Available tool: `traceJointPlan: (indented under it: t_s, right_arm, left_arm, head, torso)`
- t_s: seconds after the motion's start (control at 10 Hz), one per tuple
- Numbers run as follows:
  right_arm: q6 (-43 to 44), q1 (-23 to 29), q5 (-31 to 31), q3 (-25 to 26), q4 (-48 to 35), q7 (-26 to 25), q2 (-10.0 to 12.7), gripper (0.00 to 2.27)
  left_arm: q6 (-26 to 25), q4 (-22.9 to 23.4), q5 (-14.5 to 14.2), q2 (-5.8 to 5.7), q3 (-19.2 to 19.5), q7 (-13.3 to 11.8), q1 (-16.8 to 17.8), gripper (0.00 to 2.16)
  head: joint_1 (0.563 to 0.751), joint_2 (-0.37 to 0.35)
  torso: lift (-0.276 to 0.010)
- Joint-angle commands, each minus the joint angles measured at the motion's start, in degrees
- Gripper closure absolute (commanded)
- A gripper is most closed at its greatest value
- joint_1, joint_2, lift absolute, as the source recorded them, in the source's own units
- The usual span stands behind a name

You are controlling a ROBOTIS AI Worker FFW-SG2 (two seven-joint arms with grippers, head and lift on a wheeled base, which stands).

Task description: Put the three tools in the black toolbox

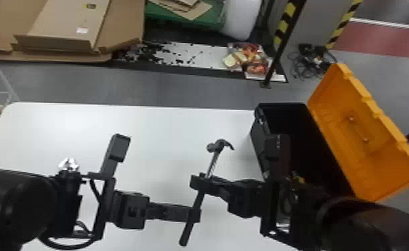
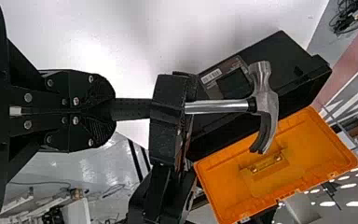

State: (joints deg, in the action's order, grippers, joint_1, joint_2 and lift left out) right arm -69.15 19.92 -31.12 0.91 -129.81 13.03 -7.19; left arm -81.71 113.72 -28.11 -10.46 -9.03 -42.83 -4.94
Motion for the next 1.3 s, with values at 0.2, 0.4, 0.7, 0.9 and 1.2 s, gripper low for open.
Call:
traceJointPlan:
  t_s: [0.2,0.4,0.7,0.9,1.2]
  right_arm:
    - [-0.1,0.6,-0.2,0.3,-0.5,-0.5,-0.2,2.24]
    - [-0.1,0.8,-0.2,0.5,-0.5,-0.5,-0.1,2.24]
    - [-0.1,1.3,-0.4,0.8,-1.0,-0.5,-0.2,2.24]
    - [0.1,1.3,-0.4,2.3,-2.0,-0.5,-0.6,2.24]
    - [-0.4,1.4,-3.4,9.0,-4.1,-0.8,-3.4,2.24]
  left_arm:
    - [0.0,0.3,-0.1,0.0,1.3,0.1,-1.1,1.4]
    - [-0.2,0.5,-0.5,0.0,2.4,-0.1,-1.3,0.03]
    - [-0.9,1.1,-1.2,-0.27,4.1,-0.7,-1.8,0.03]
    - [-1.0,3.2,-1.2,-0.35,7.5,-0.8,-4.6,0.03]
    - [-0.7,5.5,-2.6,-0.18,17.3,-2.8,-10.4,0.03]
  head:
    - [0.695,-0.154]
    - [0.695,-0.156]
    - [0.695,-0.142]
    - [0.695,-0.132]
    - [0.695,-0.117]
  torso:
    - [-0.055]
    - [-0.055]
    - [-0.055]
    - [-0.055]
    - [-0.055]
